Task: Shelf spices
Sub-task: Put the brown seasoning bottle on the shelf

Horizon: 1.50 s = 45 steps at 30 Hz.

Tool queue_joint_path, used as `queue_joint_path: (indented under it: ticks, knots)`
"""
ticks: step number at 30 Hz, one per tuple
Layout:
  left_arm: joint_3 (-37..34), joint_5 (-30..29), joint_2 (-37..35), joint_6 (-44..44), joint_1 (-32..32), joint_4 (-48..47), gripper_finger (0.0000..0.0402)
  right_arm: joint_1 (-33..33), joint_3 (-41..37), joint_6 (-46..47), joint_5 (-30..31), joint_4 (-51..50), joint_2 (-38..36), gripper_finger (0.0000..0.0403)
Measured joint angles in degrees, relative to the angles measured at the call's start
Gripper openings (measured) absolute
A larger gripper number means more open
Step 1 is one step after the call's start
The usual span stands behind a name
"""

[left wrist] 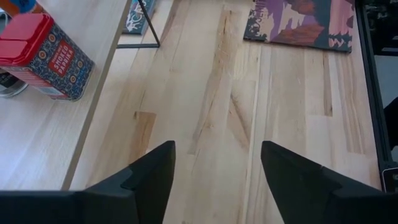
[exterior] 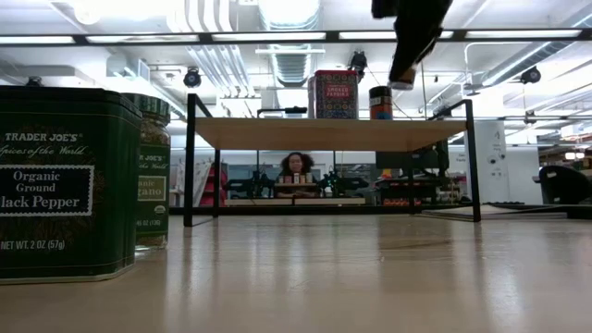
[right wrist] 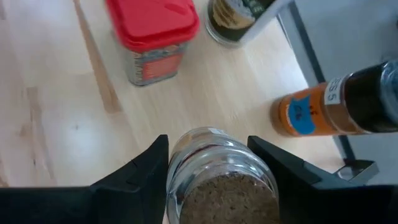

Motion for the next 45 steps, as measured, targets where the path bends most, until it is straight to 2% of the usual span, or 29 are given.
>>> queue_joint_path:
  ticks: [4,9,17,22,31,36,45]
  knots:
    - [0.00,0.05,0.00,-0.20,-0.02,0.01,0.0231,-1.31,0.00,1.84,-3.11,-0.04,2.59,0.0178]
    - [0.00,0.31,0.00,-0.27,-0.02,-0.30,0.0228,-2.81,0.00,3.90,-3.38,-0.08,4.67,0.0193]
    - [0.00,0.69,0.00,-1.56,-0.02,-1.36,0.0220,-7.30,0.00,11.09,-3.48,-0.68,5.29,0.0178]
    - [0.00,1.68,0.00,-1.69,-0.02,-1.51,0.0226,-9.37,0.00,14.51,-4.55,-1.21,5.31,0.0194]
    - [0.00,1.68,0.00,0.63,-0.02,-1.71,0.0237,-10.10,0.00,21.43,-5.02,-0.73,5.50,0.0195]
    - [0.00,1.68,0.00,3.57,-0.02,-2.08,0.0232,-10.08,0.00,21.90,-4.41,-0.13,5.42,0.0190]
    - [0.00,2.88,0.00,4.93,-0.02,-2.28,0.0225,-9.93,1.49,22.06,-3.94,-0.05,5.00,0.0217]
